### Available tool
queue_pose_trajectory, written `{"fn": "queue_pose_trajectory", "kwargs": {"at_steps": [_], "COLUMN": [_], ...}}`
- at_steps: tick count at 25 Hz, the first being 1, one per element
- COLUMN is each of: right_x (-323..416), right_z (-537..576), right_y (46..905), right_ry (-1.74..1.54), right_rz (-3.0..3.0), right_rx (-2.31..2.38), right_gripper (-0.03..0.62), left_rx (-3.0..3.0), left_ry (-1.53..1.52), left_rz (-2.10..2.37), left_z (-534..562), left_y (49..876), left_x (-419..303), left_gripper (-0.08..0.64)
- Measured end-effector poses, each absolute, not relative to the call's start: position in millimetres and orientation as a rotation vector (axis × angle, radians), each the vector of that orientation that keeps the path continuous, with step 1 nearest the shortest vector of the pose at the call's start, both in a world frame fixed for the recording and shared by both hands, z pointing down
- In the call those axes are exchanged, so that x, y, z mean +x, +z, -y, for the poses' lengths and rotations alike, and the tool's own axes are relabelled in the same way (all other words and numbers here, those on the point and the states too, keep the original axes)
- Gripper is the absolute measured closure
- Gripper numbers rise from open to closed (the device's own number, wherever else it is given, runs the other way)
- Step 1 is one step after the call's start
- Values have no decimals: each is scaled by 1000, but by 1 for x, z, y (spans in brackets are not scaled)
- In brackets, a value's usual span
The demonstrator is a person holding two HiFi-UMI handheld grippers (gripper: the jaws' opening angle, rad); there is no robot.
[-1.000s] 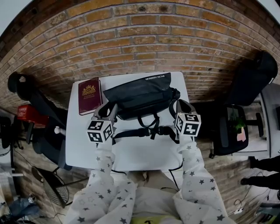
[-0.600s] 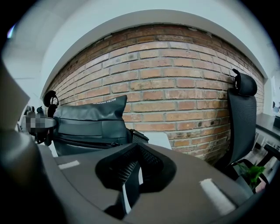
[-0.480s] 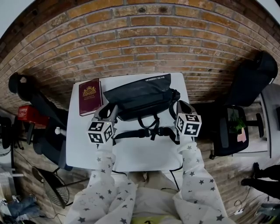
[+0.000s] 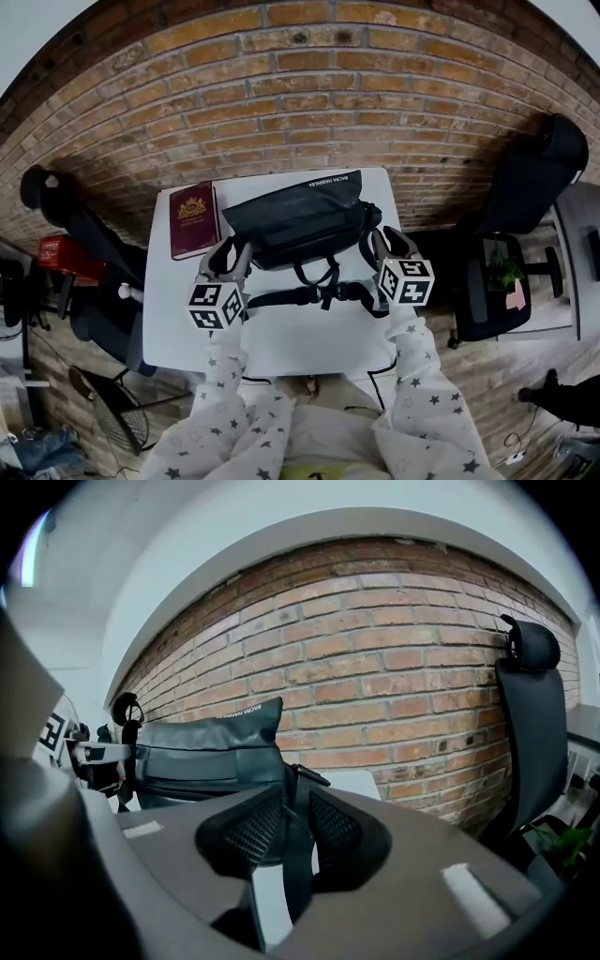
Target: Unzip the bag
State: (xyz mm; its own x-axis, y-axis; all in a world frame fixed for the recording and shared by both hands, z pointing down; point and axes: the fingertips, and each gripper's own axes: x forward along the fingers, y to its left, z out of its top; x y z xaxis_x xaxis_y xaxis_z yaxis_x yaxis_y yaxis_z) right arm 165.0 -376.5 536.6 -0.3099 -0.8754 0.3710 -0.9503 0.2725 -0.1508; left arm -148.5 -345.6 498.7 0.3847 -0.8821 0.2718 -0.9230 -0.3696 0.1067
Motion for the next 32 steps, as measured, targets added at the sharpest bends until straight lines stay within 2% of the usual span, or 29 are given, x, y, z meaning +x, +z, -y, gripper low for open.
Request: {"fn": "queue_pose_trajectory", "kwargs": {"at_steps": [5, 7, 10, 32], "right_x": [164, 162, 152, 122], "right_z": [364, 360, 352, 311], "right_y": [511, 500, 479, 358], "right_ry": [436, 407, 361, 181], "right_rz": [2393, 2427, 2507, 2857], "right_rx": [1701, 1696, 1649, 1622], "right_gripper": [549, 580, 583, 583], "left_rx": [2436, 2454, 2475, 2558], "left_ry": [220, 219, 212, 79], "left_rz": [1625, 1631, 1637, 1741], "left_z": [329, 322, 312, 277], "left_y": [480, 473, 463, 380], "left_x": [-145, -144, -141, -146], "left_gripper": [453, 497, 560, 561]}}
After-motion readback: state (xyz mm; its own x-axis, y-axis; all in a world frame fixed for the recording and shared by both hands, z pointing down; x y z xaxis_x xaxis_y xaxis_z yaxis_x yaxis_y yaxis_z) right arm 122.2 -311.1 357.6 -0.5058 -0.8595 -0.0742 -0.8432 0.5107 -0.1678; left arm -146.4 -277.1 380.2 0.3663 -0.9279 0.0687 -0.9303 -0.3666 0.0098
